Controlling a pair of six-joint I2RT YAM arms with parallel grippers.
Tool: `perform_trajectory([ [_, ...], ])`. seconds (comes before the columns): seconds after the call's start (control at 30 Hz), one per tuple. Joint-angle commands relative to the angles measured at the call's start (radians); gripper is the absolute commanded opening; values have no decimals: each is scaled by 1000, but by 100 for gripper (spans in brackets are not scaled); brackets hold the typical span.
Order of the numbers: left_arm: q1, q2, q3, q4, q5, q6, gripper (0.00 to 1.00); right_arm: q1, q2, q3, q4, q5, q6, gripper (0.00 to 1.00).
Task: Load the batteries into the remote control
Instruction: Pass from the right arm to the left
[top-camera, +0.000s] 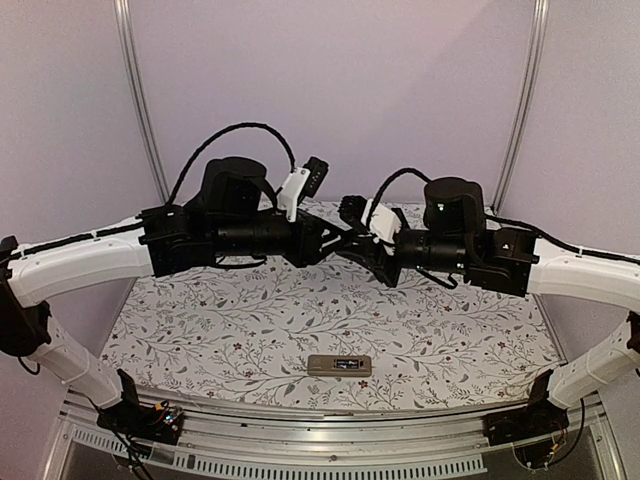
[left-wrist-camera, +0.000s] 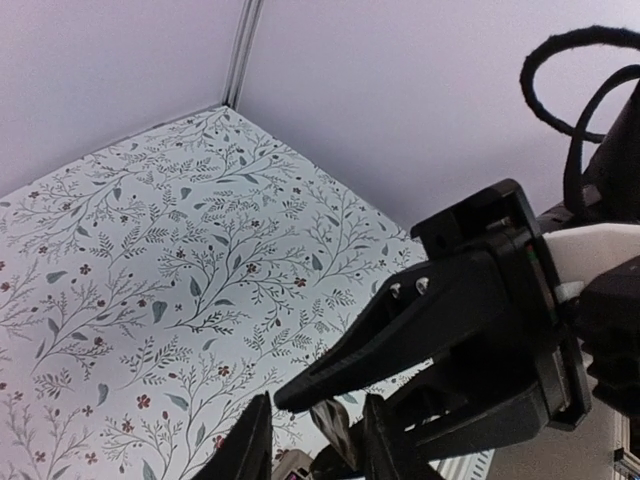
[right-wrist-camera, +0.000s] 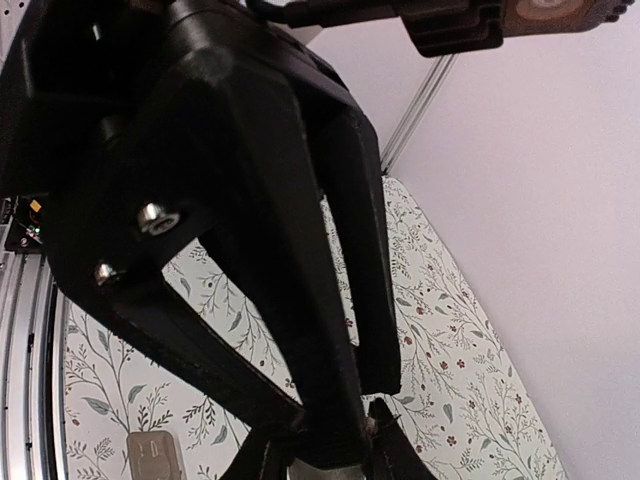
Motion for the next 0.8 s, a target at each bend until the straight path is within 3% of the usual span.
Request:
perform_trajectory([
  [0.0, -10, 26, 25, -53, 29, -8, 29, 6, 29, 53, -12, 47, 50, 17],
  [0.17, -8, 55, 47, -102, 2, -11, 25, 10, 58, 81, -36, 80, 74, 16],
  [0.33, -9, 65, 51, -100, 7, -12, 0, 15, 65, 85, -31, 70, 68, 16],
  [0.47, -5, 54, 39, -88, 8, -19, 0, 16, 54, 72, -26, 70, 65, 18],
  [0.53, 1, 38, 15, -62, 9, -33, 0, 15, 43, 55, -19, 70, 58, 27],
  [0.63, 24, -11, -60, 17, 33, -79, 0, 15, 13, -1, 31, 80, 47, 52],
  [0.7, 48, -64, -146, 133, 81, -131, 0, 15, -21, -63, 107, 71, 35, 61],
  [0.77, 70, -121, -246, 308, 148, -199, 0, 15, -72, -122, 181, 36, 21, 62],
])
